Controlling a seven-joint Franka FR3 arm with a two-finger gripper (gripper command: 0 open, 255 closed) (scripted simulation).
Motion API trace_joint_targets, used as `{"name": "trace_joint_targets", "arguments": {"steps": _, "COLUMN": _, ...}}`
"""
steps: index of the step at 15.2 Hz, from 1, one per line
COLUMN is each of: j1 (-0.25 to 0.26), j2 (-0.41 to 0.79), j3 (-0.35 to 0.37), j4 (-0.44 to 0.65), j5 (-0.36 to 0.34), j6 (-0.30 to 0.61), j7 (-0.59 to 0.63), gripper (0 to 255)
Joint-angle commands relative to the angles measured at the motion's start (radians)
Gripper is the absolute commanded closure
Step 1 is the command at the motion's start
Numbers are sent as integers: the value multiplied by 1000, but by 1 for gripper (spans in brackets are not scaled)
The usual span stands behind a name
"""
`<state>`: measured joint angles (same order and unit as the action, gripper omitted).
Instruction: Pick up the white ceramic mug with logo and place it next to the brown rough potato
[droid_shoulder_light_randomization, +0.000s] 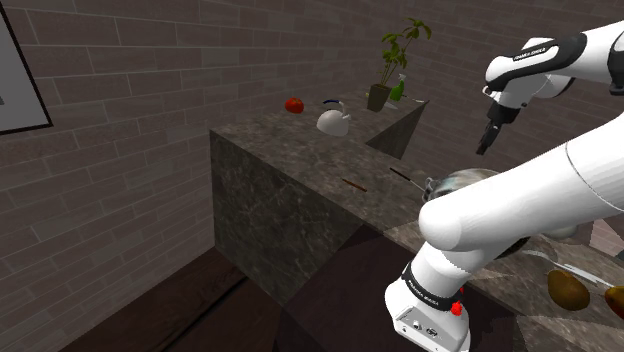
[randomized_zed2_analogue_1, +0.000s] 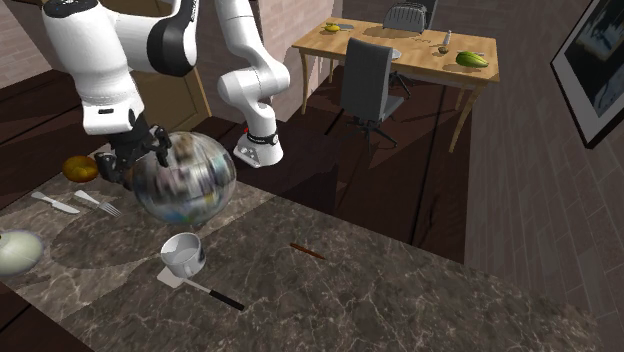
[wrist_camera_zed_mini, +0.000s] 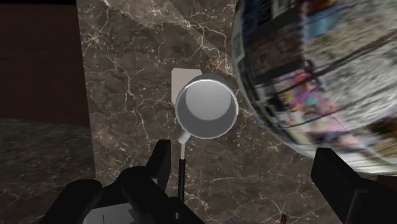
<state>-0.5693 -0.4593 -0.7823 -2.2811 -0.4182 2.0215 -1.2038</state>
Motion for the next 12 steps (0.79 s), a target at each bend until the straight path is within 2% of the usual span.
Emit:
{"name": "trace_joint_targets", "arguments": {"steps": 1, "j1": 3, "j2": 16, "j3": -18, "j4": -20, "j5": -1, "j6": 37, "j7": -4, "gripper": 0}}
{"name": "trace_joint_targets", "arguments": {"steps": 9, "j1": 3, "j2": 16, "j3": -18, "j4": -20, "j5": -1, "j6": 37, "j7": -4, "gripper": 0}}
{"name": "trace_joint_targets", "arguments": {"steps": 10, "j1": 3, "j2": 16, "j3": -18, "j4": -20, "j5": -1, "j6": 37, "j7": -4, "gripper": 255}}
{"name": "trace_joint_targets", "arguments": {"steps": 12, "j1": 3, "j2": 16, "j3": -18, "j4": -20, "j5": -1, "j6": 37, "j7": -4, "gripper": 255}}
